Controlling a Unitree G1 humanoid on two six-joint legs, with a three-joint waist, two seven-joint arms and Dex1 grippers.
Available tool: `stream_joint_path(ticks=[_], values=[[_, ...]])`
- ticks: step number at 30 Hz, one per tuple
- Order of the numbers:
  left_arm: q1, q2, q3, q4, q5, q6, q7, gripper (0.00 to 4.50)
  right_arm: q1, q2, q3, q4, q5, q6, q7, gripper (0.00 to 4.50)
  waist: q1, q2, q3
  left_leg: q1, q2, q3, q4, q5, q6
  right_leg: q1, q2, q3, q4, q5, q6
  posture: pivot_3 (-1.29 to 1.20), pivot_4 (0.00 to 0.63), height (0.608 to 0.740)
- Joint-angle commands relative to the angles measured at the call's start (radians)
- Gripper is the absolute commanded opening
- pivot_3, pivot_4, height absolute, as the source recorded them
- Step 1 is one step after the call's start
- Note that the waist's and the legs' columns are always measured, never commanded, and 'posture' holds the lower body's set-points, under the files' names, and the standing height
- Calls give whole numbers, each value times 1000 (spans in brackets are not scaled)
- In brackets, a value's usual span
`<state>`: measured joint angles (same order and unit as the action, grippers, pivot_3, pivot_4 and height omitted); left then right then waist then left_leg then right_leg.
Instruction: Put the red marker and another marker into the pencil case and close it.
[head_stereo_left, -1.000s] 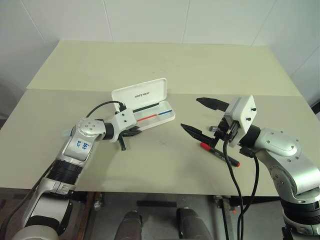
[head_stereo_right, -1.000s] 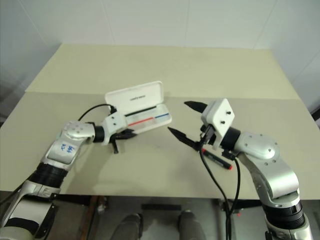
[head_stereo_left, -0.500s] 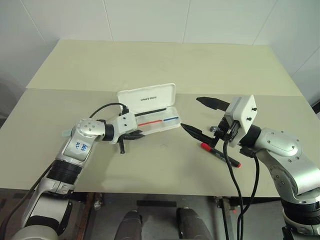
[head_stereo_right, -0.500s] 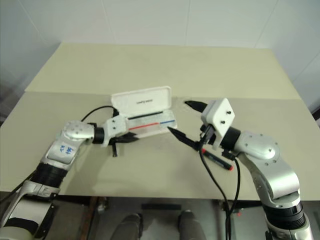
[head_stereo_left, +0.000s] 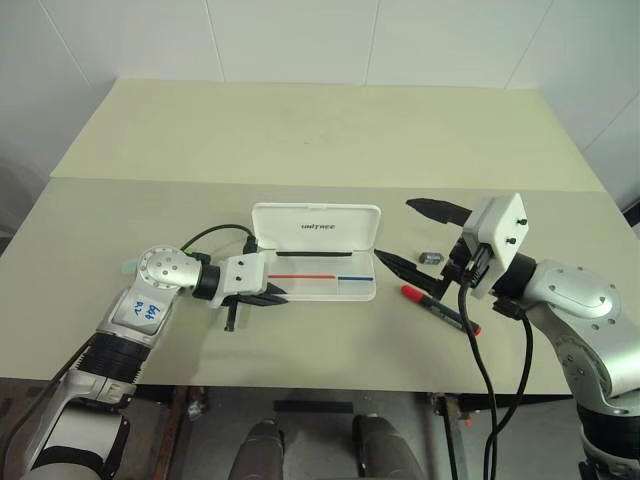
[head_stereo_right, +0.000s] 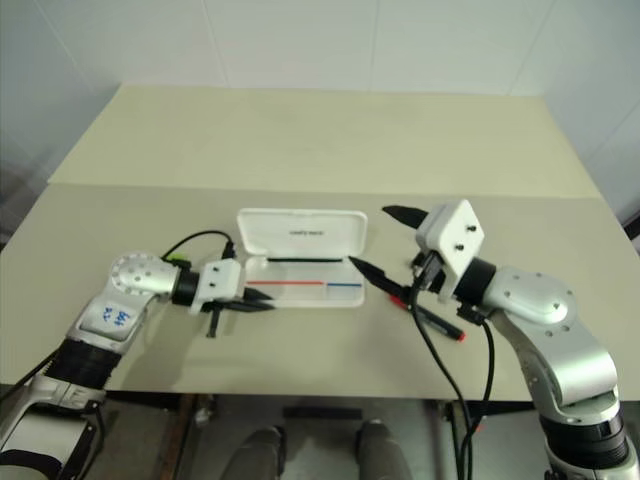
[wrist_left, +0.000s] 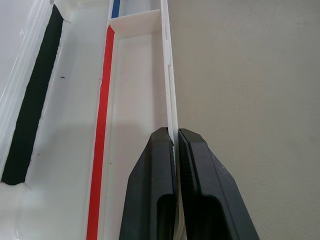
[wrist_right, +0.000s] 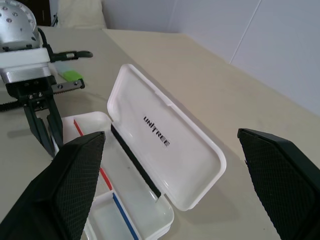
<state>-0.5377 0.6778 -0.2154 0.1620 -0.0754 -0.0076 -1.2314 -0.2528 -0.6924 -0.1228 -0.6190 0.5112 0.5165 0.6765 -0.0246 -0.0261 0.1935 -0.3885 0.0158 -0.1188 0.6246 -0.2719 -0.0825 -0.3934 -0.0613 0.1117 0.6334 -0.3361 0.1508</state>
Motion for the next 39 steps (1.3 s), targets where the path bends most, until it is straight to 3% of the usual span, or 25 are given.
stream_joint_path(ticks=[1, 7, 14, 33, 39], values=[[12, -6, -8, -55, -21, -19, -17, 26, 90, -74, -113, -93, 69, 28, 61, 4500, 2, 0, 0, 0, 0, 0, 0, 0, 0, 0, 0, 0, -1, 0, 0, 0, 150, 740], [12, -27, -18, -60, -13, -14, -11, 26, 310, -181, -255, -143, 111, 23, 176, 4500, 7, 0, 0, -1, 0, 0, 0, -1, 1, 1, 0, 0, -2, 0, 0, 0, 150, 740], [8, -46, -29, -63, -23, -10, -28, 26, 347, -207, -285, -145, 129, 9, 212, 4500, -1, 0, 0, 1, 0, 1, 4, 0, 1, 3, 0, 0, -1, 2, 1, 0, 150, 740], [16, -32, -35, -44, 20, 7, 15, 26, 153, -199, -176, -173, 189, 24, 164, 4500, 0, 0, 0, 1, 0, 0, 3, 0, 1, 3, 0, 0, -1, 2, 1, 0, 150, 740], [29, -31, -29, -71, 6, 30, 21, 1815, 136, -196, -150, -147, 164, 8, 163, 4500, -1, 0, 0, 1, 0, 0, 3, 0, 1, 3, 0, 0, -1, 2, 1, 0, 150, 740]])
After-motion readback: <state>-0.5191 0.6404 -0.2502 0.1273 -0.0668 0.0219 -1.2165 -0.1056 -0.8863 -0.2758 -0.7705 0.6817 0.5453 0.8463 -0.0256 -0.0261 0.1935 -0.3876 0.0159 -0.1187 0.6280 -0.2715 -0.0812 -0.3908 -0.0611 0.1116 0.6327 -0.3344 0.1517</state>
